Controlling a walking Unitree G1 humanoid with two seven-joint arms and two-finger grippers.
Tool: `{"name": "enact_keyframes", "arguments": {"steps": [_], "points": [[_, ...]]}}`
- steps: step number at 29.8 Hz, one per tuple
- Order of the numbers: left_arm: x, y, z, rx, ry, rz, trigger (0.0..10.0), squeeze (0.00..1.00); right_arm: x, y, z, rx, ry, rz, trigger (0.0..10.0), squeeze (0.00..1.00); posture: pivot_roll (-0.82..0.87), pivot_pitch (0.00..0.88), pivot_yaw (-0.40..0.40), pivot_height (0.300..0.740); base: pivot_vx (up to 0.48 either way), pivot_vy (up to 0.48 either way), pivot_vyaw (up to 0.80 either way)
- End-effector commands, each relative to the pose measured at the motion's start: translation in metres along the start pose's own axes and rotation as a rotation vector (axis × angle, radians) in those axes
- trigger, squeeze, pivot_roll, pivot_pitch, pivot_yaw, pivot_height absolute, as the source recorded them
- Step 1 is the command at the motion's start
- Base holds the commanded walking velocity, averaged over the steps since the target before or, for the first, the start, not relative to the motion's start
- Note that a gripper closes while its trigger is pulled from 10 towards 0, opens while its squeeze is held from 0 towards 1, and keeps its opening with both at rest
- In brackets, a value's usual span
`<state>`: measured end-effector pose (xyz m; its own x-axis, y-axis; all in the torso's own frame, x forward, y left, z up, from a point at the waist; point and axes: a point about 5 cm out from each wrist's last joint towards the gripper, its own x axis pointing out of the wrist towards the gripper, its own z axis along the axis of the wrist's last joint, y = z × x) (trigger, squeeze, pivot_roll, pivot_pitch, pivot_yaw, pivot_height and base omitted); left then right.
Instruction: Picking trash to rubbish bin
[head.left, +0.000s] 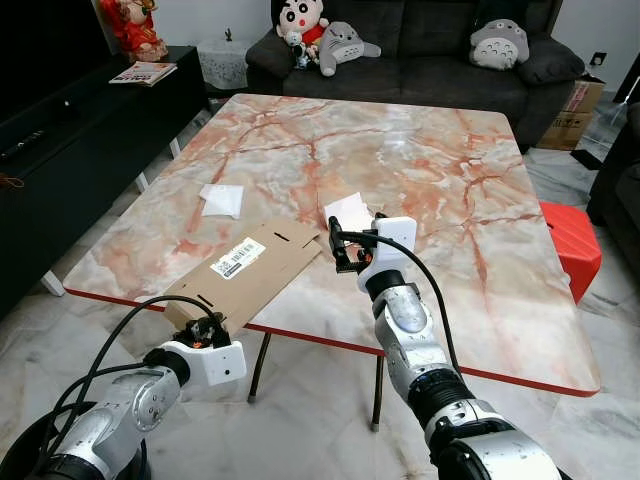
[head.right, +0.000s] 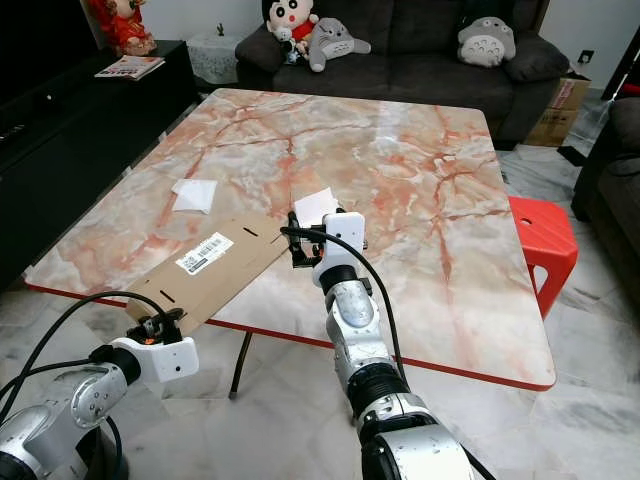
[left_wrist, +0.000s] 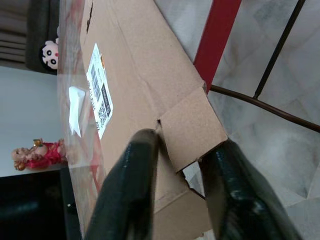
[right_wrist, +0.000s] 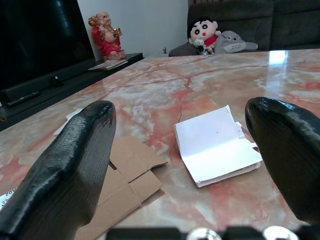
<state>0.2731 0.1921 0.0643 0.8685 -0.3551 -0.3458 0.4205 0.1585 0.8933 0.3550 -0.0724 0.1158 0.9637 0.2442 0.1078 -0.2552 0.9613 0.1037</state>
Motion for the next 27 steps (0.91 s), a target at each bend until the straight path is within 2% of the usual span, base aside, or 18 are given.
{"name": "enact_keyframes", "arguments": {"steps": [1, 4, 13, 17, 18, 19, 20, 21, 22, 23, 26, 27], "points": [[0.002, 0.001, -0.001, 0.025, 0.003, -0.007, 0.0, 0.00, 0.003, 0.002, 0.005, 0.005, -0.017, 0.006, 10.0, 0.00, 0.02, 0.013, 0.009, 0.740, 0.000, 0.000, 0.00], [0.002, 0.004, -0.001, 0.039, 0.015, 0.013, 0.0, 0.00, 0.003, 0.002, 0.005, 0.006, -0.017, 0.006, 10.0, 0.00, 0.02, 0.013, 0.009, 0.740, 0.000, 0.000, 0.00], [0.004, 0.027, -0.004, 0.083, 0.067, 0.192, 0.0, 0.00, 0.003, 0.002, 0.005, 0.006, -0.018, 0.007, 10.0, 0.00, 0.02, 0.003, 0.009, 0.740, 0.000, 0.000, 0.00], [0.005, 0.045, 0.003, 0.097, 0.051, 0.348, 0.0, 0.00, 0.003, 0.002, 0.005, 0.008, -0.021, 0.007, 10.0, 0.00, 0.02, 0.000, 0.010, 0.740, 0.000, 0.000, 0.00], [0.005, 0.045, 0.003, 0.097, 0.051, 0.348, 0.0, 0.00, 0.003, 0.002, 0.005, 0.008, -0.021, 0.007, 10.0, 0.00, 0.02, 0.000, 0.010, 0.740, 0.000, 0.000, 0.00], [0.005, 0.052, 0.008, 0.085, 0.034, 0.421, 3.6, 0.00, 0.003, 0.002, 0.006, 0.010, -0.029, 0.007, 10.0, 0.00, 0.02, 0.000, 0.010, 0.740, 0.000, 0.000, 0.00], [0.005, 0.055, 0.010, 0.074, 0.023, 0.449, 8.0, 0.00, 0.003, 0.002, 0.006, 0.010, -0.033, 0.006, 10.0, 0.00, 0.02, 0.000, 0.010, 0.740, 0.000, 0.000, 0.00], [0.005, 0.058, 0.013, 0.060, 0.009, 0.473, 10.0, 0.00, 0.004, 0.003, 0.007, 0.012, -0.039, 0.007, 10.0, 0.00, 0.02, 0.000, 0.010, 0.740, 0.000, 0.000, 0.00], [0.005, 0.058, 0.013, 0.060, 0.009, 0.473, 10.0, 0.00, 0.004, 0.003, 0.007, 0.012, -0.039, 0.007, 10.0, 0.00, 0.02, 0.000, 0.010, 0.740, 0.000, 0.000, 0.00], [0.006, 0.061, 0.014, 0.004, 0.000, 0.507, 10.0, 0.00, 0.004, 0.003, 0.009, 0.012, -0.048, 0.008, 10.0, 0.00, 0.02, 0.000, 0.008, 0.740, 0.000, 0.000, 0.00], [0.010, 0.065, 0.017, -0.196, -0.014, 0.562, 10.0, 0.00, 0.005, 0.003, 0.012, 0.015, -0.071, 0.011, 10.0, 0.00, 0.02, 0.000, 0.006, 0.740, 0.000, 0.000, 0.00], [0.012, 0.068, 0.019, -0.302, -0.027, 0.597, 10.0, 0.00, 0.005, 0.003, 0.014, 0.020, -0.086, 0.010, 10.0, 0.00, 0.02, 0.000, 0.006, 0.740, 0.000, 0.000, 0.00]]}}
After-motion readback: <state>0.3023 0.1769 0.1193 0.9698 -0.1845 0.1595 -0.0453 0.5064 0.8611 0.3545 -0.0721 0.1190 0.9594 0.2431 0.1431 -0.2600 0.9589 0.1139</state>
